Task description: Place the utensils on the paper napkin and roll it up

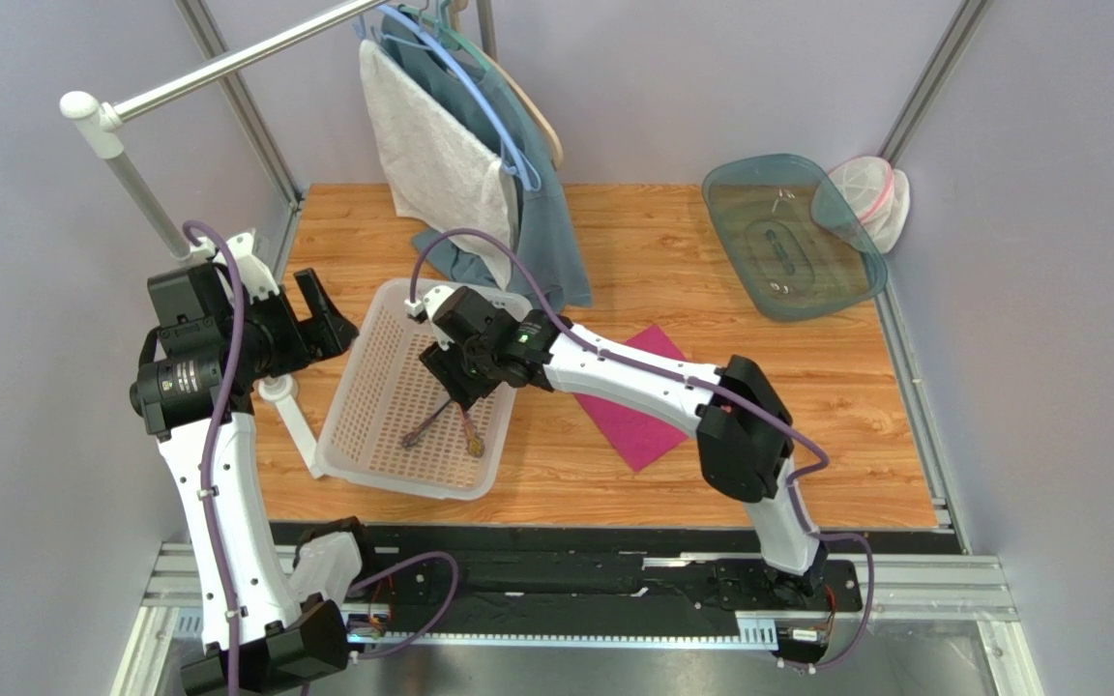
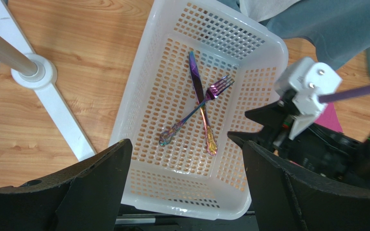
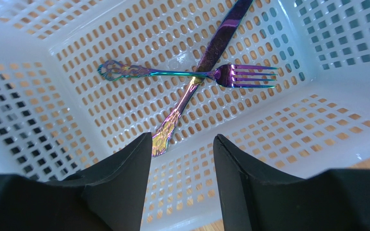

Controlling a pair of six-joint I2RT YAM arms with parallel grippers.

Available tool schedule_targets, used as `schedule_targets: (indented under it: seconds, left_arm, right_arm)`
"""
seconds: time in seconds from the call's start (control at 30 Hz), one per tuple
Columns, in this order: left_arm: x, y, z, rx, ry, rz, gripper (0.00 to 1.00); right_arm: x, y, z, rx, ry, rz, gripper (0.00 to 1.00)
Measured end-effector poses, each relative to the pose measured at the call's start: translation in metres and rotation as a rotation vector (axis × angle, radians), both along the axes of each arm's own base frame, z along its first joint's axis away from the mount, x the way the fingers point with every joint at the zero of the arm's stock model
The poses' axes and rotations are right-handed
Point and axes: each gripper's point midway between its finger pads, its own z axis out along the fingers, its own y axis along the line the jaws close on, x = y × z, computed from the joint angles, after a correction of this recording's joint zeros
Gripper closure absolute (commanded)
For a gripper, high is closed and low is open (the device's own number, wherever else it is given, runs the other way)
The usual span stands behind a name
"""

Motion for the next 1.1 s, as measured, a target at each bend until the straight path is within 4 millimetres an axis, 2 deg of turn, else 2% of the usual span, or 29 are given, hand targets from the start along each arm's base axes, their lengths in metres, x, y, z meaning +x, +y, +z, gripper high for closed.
schedule_targets:
  seconds: [0.13, 0.23, 0.5, 0.57, 0.8, 1.1]
  left_arm:
    - [0.000, 0.000, 0.000, -0.005, 0.002, 0.007, 0.06]
    - [0.000, 0.001, -0.001, -0.004, 0.006, 0.011, 0.06]
    - [-0.002, 0.002, -0.005, -0.003, 0.020, 0.018, 0.06]
    - [-0.002, 0.003, -0.006, -0.001, 0.023, 0.021, 0.06]
    - [-0.006, 0.003, -0.004, 0.008, 0.010, 0.027, 0.06]
    - [-0.007, 0.003, -0.003, 0.014, 0.005, 0.029, 0.06]
  right_arm:
    - [0.008, 0.008, -0.029, -0.028, 0.037, -0.060, 0.53]
    - [0.011, 0.011, -0.042, -0.039, 0.058, -0.092, 0.54]
    - [0.012, 0.023, -0.053, -0.034, 0.070, -0.132, 0.57]
    - [0.011, 0.025, -0.057, -0.037, 0.071, -0.136, 0.62]
    - [0.007, 0.026, -0.084, -0.083, 0.084, -0.157, 0.64]
    - [0.007, 0.028, -0.107, -0.112, 0.104, -0.167, 0.65]
